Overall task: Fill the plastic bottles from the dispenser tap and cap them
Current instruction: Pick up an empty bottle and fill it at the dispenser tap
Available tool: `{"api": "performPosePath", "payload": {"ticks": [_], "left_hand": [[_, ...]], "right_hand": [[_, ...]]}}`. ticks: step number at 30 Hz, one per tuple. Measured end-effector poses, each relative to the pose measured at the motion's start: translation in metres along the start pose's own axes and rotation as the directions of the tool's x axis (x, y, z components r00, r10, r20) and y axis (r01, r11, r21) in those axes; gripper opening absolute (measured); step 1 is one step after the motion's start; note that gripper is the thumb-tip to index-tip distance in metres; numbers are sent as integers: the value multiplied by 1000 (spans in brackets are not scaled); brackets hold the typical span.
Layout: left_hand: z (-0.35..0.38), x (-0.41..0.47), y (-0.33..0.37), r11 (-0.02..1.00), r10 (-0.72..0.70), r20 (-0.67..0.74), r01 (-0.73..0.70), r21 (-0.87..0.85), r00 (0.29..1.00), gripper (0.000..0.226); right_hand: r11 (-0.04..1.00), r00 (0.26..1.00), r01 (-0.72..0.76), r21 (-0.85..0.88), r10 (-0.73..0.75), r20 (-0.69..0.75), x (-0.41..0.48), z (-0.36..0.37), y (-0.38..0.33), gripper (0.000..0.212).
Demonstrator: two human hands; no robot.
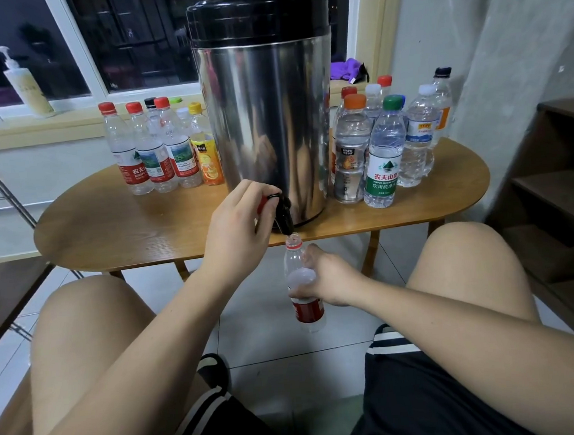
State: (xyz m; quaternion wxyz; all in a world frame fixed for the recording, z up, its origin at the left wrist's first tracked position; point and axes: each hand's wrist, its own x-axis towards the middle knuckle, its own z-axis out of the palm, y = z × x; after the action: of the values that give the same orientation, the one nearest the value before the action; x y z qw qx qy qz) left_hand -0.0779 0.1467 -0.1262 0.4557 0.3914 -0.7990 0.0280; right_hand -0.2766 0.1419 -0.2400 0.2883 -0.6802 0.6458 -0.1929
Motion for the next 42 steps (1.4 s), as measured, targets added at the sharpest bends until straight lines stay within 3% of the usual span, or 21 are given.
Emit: {"api": "performPosePath", "payload": {"ticks": [42], "left_hand": [[-7,-14,10,995,-34,11,35,-93,999,9]], "right_hand": [[1000,999,10,-17,-9,34,-2,2,1,75]]}}
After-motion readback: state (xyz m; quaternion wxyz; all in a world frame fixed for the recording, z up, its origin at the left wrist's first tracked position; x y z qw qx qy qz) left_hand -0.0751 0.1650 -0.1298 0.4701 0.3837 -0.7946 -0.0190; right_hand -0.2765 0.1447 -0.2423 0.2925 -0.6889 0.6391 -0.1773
